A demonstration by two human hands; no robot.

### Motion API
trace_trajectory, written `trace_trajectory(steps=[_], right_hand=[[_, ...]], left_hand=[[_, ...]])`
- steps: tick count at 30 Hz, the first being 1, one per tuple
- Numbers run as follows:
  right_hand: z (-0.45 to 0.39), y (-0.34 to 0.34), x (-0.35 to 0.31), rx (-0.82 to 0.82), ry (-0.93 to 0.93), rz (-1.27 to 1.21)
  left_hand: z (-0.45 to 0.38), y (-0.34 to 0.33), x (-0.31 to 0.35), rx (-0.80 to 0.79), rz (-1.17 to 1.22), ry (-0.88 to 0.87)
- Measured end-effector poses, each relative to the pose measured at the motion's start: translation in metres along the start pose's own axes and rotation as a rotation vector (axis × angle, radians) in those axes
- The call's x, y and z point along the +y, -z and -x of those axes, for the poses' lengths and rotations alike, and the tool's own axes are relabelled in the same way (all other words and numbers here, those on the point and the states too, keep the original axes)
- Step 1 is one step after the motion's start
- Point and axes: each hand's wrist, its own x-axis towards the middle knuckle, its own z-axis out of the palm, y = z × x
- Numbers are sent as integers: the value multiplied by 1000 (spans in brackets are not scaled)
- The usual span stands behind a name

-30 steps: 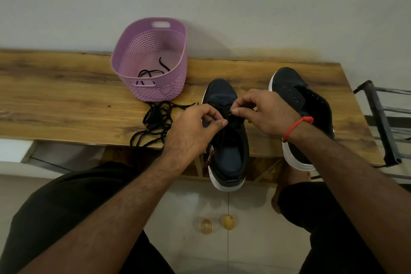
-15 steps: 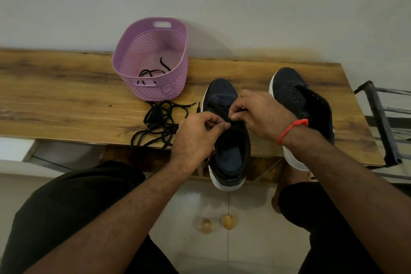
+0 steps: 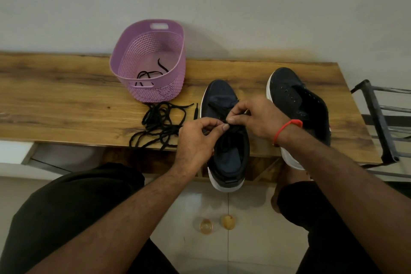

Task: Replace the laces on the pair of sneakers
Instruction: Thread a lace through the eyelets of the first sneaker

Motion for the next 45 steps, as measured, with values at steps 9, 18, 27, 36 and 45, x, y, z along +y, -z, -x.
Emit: trace_trajectory(steps=[9,18,27,36,45], right_hand=[[6,-2,-11,112,153,632],[3,6,-6,15,59,467],[3,3,-1,-3,7,315],[5,8,3,35,-12,39],[3,4,4,-32,-4,91]], left_hand=[[-5,2,2,-103,-135,19],[-3,-8,-2,-49,41,71],[-9,-12,5,6,18,30],[-8,6,6,-88,-67,54],[0,-5,7,-41,-44,21]])
